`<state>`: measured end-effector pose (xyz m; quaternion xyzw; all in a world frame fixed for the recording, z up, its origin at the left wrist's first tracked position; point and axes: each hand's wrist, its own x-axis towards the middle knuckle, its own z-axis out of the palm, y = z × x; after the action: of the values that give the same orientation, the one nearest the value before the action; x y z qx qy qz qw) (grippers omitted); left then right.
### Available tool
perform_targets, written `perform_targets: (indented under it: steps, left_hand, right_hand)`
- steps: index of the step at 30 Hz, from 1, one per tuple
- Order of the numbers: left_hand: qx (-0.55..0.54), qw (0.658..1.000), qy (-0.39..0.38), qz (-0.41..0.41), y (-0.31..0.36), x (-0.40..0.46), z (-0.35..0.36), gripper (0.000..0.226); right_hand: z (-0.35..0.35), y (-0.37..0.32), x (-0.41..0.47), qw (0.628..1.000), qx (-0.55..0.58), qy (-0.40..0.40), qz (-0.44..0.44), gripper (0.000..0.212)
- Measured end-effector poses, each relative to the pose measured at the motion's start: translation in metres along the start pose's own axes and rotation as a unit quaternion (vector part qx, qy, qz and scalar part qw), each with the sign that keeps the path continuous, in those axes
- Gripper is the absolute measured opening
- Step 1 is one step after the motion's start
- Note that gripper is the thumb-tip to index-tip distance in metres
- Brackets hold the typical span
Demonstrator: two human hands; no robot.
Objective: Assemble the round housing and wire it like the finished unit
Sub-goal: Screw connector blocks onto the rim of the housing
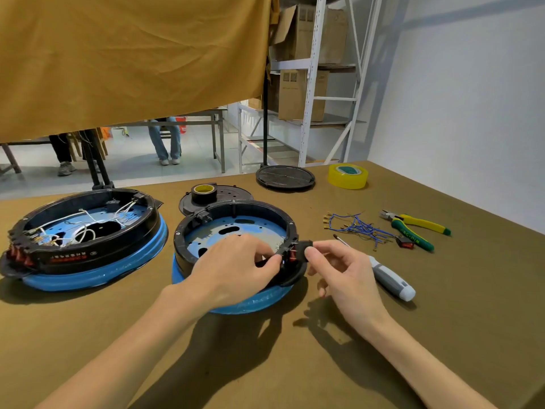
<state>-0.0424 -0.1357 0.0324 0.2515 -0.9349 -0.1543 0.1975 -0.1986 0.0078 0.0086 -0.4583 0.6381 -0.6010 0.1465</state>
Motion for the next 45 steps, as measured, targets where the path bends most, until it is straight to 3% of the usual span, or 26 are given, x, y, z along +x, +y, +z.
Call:
perform_targets:
  steps: [3,6,13,16,18,21,23,25,28,31,45]
  left_hand:
    - [-0.013,1.0,0.001,-0.005,-0.001,0.0,-0.001,0.037]
    - [-0.016,1.0,-0.001,0.007,-0.002,-0.001,-0.001,0.044]
    - [-0.024,1.0,-0.001,0.02,-0.003,0.0,-0.001,0.051]
    - [-0.104,0.993,0.056,0.014,-0.002,0.0,0.002,0.043]
    - [-0.155,0.983,0.095,0.02,0.001,0.001,0.002,0.037]
    - [-0.166,0.982,0.072,0.045,0.003,0.001,0.0,0.024]
    - [-0.16,0.984,0.064,0.04,0.002,0.001,0.001,0.018]
    - [-0.159,0.984,0.076,0.014,-0.001,0.002,0.003,0.021]
    - [-0.128,0.99,0.063,-0.014,-0.005,0.004,0.001,0.026]
    - [-0.107,0.994,0.025,0.007,-0.004,0.003,0.001,0.026]
    - [-0.113,0.992,0.048,0.032,-0.002,0.002,0.004,0.023]
  right_hand:
    - [0.0,-0.003,0.0,0.972,0.194,-0.073,0.112,0.026]
    - [-0.001,-0.007,0.0,0.927,0.313,-0.098,0.181,0.023]
    - [-0.003,-0.004,0.003,0.902,0.358,-0.114,0.215,0.032]
    - [-0.003,-0.002,0.004,0.899,0.362,-0.115,0.22,0.031]
    - [-0.001,-0.001,0.003,0.917,0.331,-0.102,0.197,0.025]
    - [0.003,0.002,-0.002,0.99,0.111,-0.063,0.067,0.014]
    - [0.007,0.006,-0.007,0.999,-0.017,-0.044,-0.003,0.015]
    - [0.009,0.007,-0.008,0.997,-0.069,-0.03,-0.025,0.017]
    - [0.008,0.007,-0.008,0.994,-0.105,-0.011,-0.04,0.02]
    - [0.008,0.007,-0.008,0.992,-0.116,-0.001,-0.051,0.018]
    - [0.019,0.01,-0.003,0.988,-0.125,-0.007,-0.087,0.018]
